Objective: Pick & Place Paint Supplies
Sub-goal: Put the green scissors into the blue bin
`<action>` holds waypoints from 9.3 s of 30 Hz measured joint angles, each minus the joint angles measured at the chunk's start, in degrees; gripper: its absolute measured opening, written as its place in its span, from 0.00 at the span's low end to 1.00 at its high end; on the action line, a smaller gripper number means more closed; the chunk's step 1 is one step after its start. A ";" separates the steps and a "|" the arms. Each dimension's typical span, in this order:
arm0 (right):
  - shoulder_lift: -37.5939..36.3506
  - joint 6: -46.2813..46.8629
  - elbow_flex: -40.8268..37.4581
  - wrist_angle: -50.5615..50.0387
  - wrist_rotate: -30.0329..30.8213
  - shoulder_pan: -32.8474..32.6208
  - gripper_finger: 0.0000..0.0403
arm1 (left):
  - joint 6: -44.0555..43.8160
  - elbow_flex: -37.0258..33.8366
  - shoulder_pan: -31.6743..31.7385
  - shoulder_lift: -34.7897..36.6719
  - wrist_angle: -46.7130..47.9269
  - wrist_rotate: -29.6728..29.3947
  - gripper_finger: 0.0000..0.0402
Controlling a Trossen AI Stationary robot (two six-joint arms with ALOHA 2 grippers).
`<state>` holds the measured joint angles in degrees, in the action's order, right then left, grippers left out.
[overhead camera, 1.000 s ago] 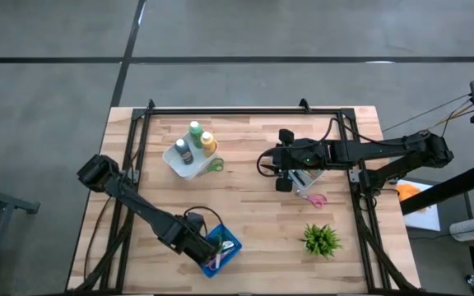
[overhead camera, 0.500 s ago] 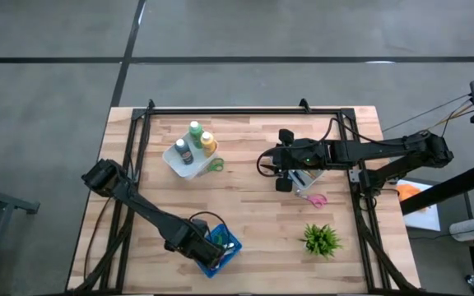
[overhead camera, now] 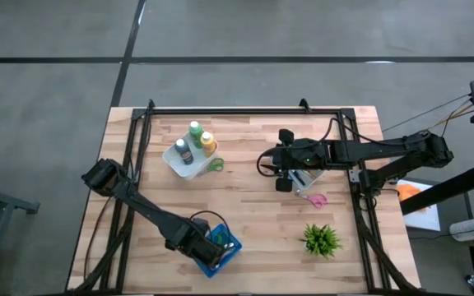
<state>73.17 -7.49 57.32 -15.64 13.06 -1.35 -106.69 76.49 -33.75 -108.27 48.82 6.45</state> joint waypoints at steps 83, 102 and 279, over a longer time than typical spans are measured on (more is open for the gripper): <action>0.01 0.00 0.02 0.00 0.01 0.00 0.35 | 66.48 3.08 39.97 -2.58 0.32 -20.65 0.17; 0.01 0.00 0.02 0.00 0.01 0.00 0.35 | 64.09 5.31 39.68 -9.35 5.50 -23.62 0.17; 0.00 -0.01 0.01 0.00 0.00 -0.01 0.35 | 55.87 2.42 30.52 -9.66 -4.83 -11.57 0.26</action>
<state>73.17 -7.49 57.33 -15.64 13.07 -1.37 -50.83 78.91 -3.22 -117.93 43.98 -5.12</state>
